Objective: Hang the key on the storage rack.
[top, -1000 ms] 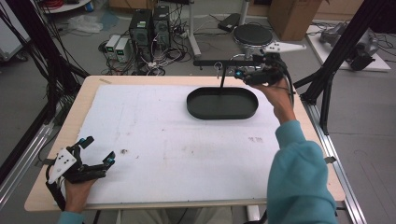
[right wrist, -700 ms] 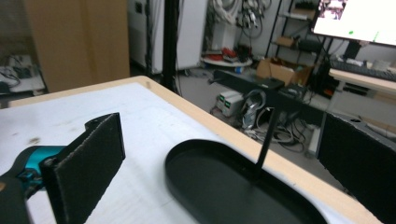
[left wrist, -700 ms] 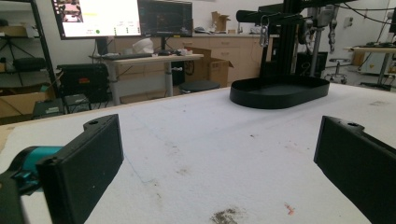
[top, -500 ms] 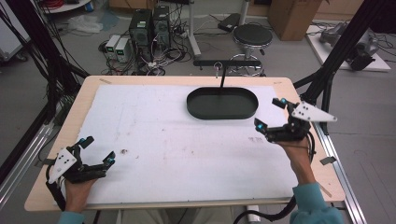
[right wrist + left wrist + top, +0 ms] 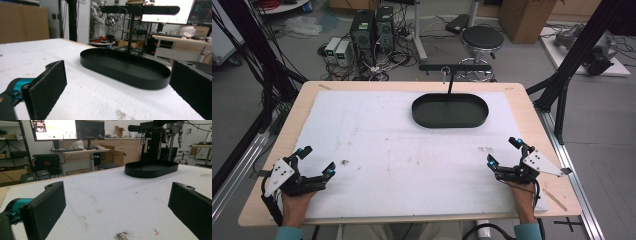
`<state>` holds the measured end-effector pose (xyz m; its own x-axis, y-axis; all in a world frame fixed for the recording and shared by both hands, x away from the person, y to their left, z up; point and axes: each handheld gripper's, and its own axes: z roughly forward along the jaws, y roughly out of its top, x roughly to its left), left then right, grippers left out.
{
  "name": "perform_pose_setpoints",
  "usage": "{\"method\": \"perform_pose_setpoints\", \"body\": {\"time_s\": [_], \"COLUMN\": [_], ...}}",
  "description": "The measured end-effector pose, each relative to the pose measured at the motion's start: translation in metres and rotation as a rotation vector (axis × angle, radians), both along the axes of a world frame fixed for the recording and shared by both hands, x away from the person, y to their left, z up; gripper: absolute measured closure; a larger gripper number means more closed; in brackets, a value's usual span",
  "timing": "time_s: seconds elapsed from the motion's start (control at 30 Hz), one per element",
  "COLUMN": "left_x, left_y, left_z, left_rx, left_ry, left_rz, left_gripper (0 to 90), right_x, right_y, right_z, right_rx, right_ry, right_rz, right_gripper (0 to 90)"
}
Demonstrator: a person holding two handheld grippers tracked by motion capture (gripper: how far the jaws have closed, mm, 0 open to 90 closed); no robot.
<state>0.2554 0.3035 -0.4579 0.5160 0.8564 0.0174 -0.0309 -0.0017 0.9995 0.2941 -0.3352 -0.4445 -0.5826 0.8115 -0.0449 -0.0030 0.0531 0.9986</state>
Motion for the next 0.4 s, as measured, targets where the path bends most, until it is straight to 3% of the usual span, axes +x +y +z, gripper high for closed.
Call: {"method": "perform_pose_setpoints", "body": {"time_s": [0.1,0.23,0.4], "left_x": [-0.0001,-0.0001,-0.0004], "left_y": [-0.0002,-0.0005,-0.0005], "left_z": [0.0,0.0,0.0], "left_rx": [0.0,0.002,0.004], "left_ry": [0.0,-0.002,-0.002], "left_rz": [0.0,0.003,0.003], "left_gripper": [1.8,1.8,1.8], "right_x": [0.0033,0.0038,0.0017], "right_y": [0.0007,-0.0006,0.0017], "right_z": [-0.0099,-0.0103,-0.0108], "right_rx": [-0.022,-0.007,-0.03], "right_ry": [0.044,0.048,0.03], "right_rz": [-0.002,-0.007,-0.006], "right_gripper": [0.6,0.6,0.6]}}
